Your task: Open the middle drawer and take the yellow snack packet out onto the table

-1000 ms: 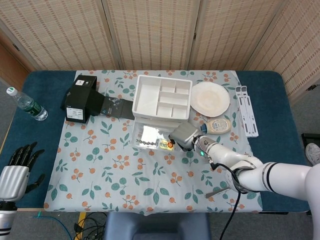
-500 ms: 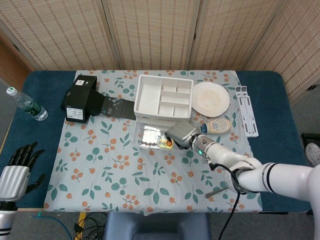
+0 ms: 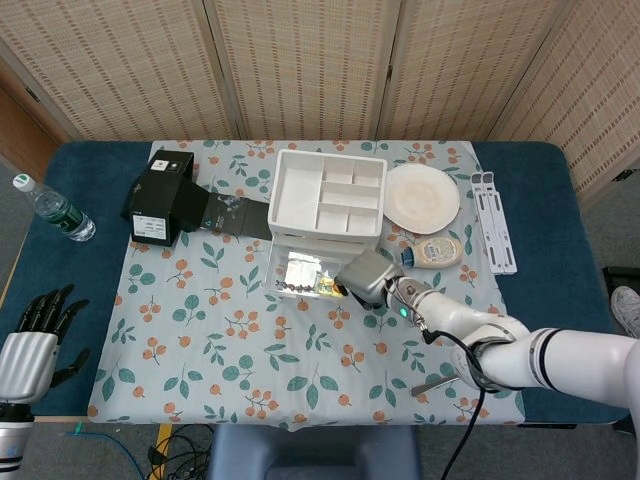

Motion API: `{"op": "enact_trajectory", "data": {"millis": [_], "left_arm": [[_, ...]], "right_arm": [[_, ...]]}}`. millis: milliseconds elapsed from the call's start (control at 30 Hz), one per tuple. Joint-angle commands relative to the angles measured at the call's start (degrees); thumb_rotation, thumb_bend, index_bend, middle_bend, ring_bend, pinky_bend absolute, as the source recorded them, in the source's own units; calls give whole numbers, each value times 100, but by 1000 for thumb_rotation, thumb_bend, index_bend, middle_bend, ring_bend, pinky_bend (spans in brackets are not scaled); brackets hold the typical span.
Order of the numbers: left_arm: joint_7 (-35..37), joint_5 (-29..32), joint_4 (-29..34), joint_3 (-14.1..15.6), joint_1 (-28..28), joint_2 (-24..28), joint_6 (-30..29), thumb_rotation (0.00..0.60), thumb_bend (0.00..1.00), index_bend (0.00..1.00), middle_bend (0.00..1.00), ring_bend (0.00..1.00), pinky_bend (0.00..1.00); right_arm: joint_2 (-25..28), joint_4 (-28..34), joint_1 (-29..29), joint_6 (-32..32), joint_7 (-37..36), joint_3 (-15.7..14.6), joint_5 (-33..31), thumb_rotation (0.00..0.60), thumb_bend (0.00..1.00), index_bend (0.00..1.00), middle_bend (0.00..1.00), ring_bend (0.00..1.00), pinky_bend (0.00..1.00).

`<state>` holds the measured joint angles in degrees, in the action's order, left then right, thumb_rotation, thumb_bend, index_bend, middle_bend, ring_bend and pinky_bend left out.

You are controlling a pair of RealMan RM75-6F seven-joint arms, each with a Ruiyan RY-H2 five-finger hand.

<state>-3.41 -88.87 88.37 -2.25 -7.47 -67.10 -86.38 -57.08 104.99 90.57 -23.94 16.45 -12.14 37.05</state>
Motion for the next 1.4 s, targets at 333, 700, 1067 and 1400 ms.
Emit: {"op": "enact_trajectory", "data": {"millis": [333,700,1067,1400], "left_arm": [[9,-1,6,-8,7,3,-18,600,270,184,70,63,92],[47,4,-4,-10,25,9,-38,600,270,184,70,61,92],[70,7,-19,-18,23,8,-37,600,270,184,70,59,92],[90,-48,-49,-19,25,-22,-86,600,270,184,70,59,92]], "right_arm": [[-251,-156,376,-86,236,-348,-340,600,1000,323,1000,1000,1000],[-502,-333,668,-224,281,-456,-715,600,1000,236,1000,1000,1000],[-631,-548,590,-372,20,-204,-772,600,1000,178,1000,1000,1000],[-243,-68,-17,-1126,-245,272,-145,600,751,175,973,1000,1000]]}}
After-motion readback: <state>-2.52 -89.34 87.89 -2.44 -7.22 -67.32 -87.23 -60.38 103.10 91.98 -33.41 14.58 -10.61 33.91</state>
